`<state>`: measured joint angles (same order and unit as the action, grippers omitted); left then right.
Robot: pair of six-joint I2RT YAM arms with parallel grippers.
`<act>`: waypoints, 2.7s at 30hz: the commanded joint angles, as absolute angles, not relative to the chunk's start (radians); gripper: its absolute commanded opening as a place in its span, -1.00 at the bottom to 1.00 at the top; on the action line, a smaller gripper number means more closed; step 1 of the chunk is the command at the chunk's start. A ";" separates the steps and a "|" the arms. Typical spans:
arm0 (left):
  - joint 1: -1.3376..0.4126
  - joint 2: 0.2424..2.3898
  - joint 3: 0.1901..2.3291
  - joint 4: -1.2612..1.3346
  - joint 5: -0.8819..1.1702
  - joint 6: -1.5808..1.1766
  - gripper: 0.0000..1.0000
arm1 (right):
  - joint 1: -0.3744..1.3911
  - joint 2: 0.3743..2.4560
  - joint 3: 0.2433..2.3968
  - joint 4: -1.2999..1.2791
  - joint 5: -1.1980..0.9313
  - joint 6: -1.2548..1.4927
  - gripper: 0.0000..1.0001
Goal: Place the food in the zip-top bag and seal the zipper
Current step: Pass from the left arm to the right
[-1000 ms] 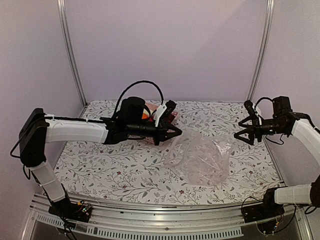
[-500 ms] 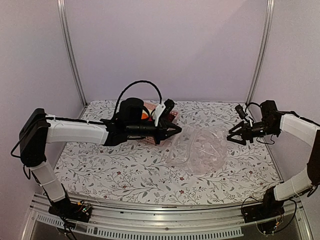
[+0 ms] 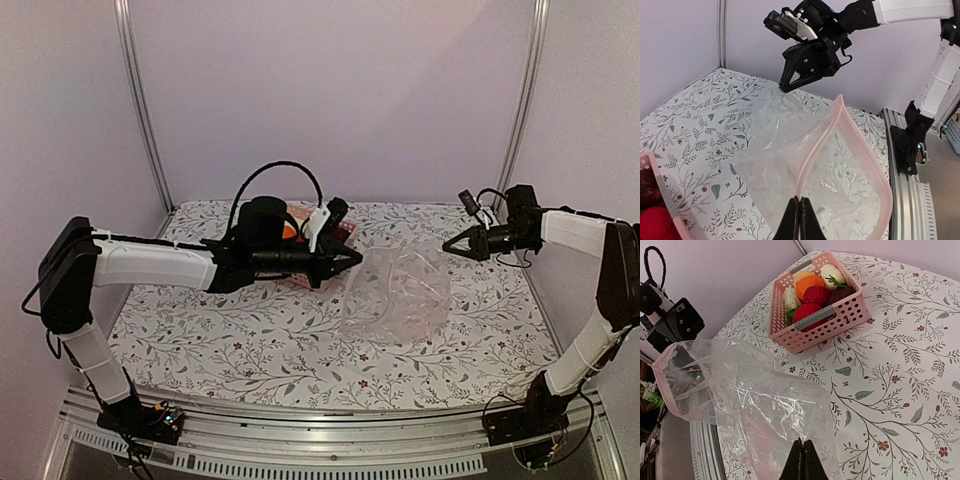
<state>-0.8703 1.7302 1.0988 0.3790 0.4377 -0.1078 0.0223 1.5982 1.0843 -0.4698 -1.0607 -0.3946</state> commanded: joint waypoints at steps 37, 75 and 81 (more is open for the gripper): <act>-1.017 2.042 1.285 0.895 -0.411 -0.850 -1.00 | 0.450 1.397 1.342 -0.624 -0.375 -0.200 0.36; -1.057 1.829 1.218 0.560 -0.371 -0.446 0.39 | 0.369 1.501 1.279 -0.315 0.195 -0.250 -1.00; -1.002 1.667 1.131 0.115 -0.644 -0.683 0.29 | 0.269 1.412 1.198 -0.282 0.171 -0.260 -1.00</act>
